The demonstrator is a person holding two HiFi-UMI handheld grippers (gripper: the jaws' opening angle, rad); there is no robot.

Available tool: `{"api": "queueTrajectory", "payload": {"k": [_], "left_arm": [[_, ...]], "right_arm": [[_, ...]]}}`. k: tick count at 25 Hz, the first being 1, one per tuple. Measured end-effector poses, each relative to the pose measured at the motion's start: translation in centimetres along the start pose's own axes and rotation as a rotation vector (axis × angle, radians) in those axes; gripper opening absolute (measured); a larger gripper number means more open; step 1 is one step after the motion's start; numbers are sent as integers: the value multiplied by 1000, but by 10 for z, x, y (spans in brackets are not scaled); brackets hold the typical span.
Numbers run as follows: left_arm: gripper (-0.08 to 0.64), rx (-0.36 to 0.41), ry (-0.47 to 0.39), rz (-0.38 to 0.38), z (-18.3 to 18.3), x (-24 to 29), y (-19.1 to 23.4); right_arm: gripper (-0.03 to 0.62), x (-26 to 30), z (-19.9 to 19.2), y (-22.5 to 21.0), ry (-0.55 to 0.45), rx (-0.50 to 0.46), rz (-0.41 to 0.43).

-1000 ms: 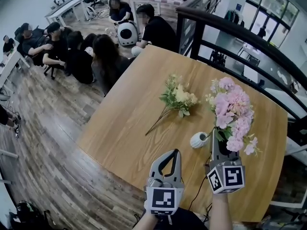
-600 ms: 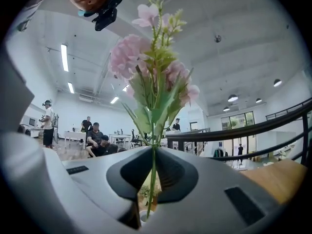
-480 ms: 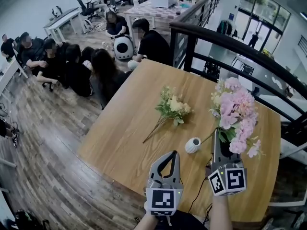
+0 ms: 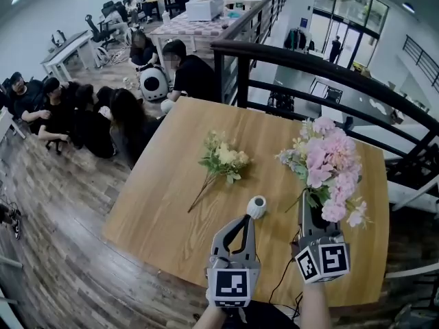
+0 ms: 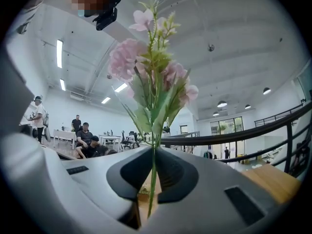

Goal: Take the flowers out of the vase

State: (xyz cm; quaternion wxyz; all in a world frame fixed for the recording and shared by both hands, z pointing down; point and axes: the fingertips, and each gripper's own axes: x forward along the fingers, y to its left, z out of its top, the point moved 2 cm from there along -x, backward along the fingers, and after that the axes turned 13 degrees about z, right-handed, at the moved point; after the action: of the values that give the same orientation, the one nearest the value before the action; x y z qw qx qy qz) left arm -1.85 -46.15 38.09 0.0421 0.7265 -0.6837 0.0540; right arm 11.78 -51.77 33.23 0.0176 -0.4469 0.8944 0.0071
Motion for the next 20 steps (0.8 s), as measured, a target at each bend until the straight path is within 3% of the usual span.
{"api": "queueTrajectory", "payload": {"k": [5, 8, 20], "left_arm": [[34, -13, 32, -55, 7, -1, -27], [34, 4, 4, -89, 11, 1, -40], [34, 22, 37, -201, 0, 6, -83]], "right_arm": [[37, -31, -2, -18, 6, 18, -58], [35, -48, -7, -25, 15, 37, -93], [32, -85, -37, -34, 82, 83, -176]]}}
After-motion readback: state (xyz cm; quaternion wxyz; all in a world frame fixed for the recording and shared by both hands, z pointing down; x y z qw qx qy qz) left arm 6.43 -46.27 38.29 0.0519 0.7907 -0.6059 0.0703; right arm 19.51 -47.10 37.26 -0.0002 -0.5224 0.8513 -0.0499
